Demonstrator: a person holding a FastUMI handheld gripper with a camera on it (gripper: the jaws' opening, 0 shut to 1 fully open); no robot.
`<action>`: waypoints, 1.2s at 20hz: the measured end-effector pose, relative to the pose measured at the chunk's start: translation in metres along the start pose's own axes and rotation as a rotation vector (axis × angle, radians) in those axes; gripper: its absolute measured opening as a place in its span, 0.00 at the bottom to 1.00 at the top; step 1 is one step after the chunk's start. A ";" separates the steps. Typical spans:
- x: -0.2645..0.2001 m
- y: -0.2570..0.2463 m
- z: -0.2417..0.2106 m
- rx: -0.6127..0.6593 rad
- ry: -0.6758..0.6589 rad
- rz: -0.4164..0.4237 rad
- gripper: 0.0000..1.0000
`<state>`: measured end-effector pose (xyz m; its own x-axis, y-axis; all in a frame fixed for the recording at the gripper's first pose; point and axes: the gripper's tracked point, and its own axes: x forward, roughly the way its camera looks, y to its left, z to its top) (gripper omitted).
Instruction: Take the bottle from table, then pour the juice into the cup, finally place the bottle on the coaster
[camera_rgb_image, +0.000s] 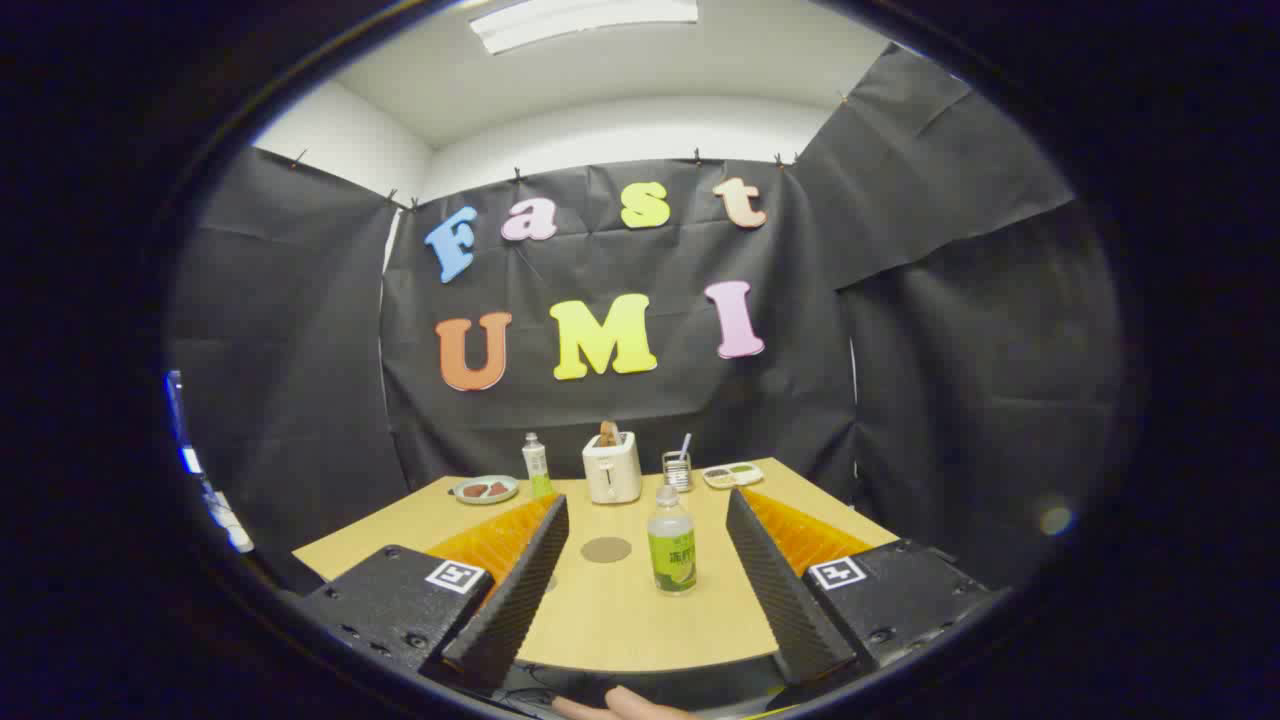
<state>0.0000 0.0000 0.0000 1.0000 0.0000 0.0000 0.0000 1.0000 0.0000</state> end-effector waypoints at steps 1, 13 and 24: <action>-0.001 0.000 0.001 -0.012 -0.006 -0.001 1.00; 0.000 -0.003 -0.006 -0.082 0.012 -0.035 1.00; 0.024 -0.010 -0.027 -0.094 0.032 -0.040 1.00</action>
<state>0.0239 -0.0095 -0.0268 0.9987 -0.0414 -0.0296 0.0384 0.9948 -0.0947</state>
